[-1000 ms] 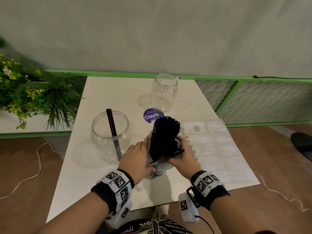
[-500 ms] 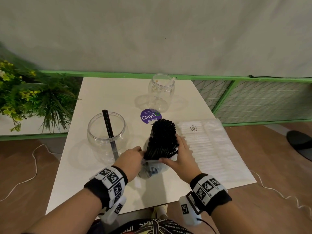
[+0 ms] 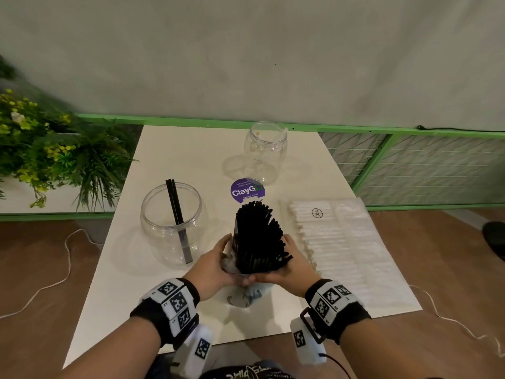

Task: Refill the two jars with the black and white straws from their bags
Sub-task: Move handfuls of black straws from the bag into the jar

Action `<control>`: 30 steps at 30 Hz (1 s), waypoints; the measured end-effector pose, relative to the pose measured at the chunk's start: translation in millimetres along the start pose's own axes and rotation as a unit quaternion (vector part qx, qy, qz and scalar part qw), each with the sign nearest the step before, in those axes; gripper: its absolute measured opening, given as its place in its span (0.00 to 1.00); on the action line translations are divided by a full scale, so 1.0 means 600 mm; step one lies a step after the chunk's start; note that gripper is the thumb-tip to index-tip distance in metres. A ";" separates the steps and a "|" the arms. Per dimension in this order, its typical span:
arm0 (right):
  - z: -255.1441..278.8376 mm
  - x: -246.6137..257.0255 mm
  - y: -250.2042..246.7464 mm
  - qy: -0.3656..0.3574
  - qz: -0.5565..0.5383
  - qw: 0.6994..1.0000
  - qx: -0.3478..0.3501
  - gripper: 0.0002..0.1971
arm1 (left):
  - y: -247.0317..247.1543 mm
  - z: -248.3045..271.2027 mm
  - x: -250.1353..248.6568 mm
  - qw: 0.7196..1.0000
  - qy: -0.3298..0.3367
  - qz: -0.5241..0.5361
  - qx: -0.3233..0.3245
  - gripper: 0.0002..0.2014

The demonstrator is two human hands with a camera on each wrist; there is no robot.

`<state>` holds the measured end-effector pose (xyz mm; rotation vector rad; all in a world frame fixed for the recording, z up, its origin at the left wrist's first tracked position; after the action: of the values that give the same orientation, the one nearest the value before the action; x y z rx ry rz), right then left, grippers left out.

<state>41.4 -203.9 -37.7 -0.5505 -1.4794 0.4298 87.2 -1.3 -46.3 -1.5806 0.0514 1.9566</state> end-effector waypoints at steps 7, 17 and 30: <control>-0.006 0.005 0.010 -0.071 0.008 0.996 0.047 0.48 | -0.017 0.041 0.000 0.997 -0.030 0.019 -0.062 0.45; -0.030 0.049 0.114 -0.066 -0.074 0.964 0.247 0.52 | -0.058 0.145 0.032 0.988 -0.118 0.051 -0.088 0.36; -0.038 0.208 0.265 -0.189 -0.117 0.959 0.175 0.42 | -0.235 0.240 0.082 0.954 -0.096 -0.045 -0.280 0.21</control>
<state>80.7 -4.3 -30.5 -0.0058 -1.7590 0.6161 24.1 191.3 -1.3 -1.6726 -0.6997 2.1547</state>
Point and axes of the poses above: each hand's wrist, its own z-axis away from the middle knuckle, its own y-axis out of the palm, x = y × z, the point moved 1 cm from there along -z, towards the middle knuckle, and after that the axes turned 7 degrees about -x, right-handed, at the moved point
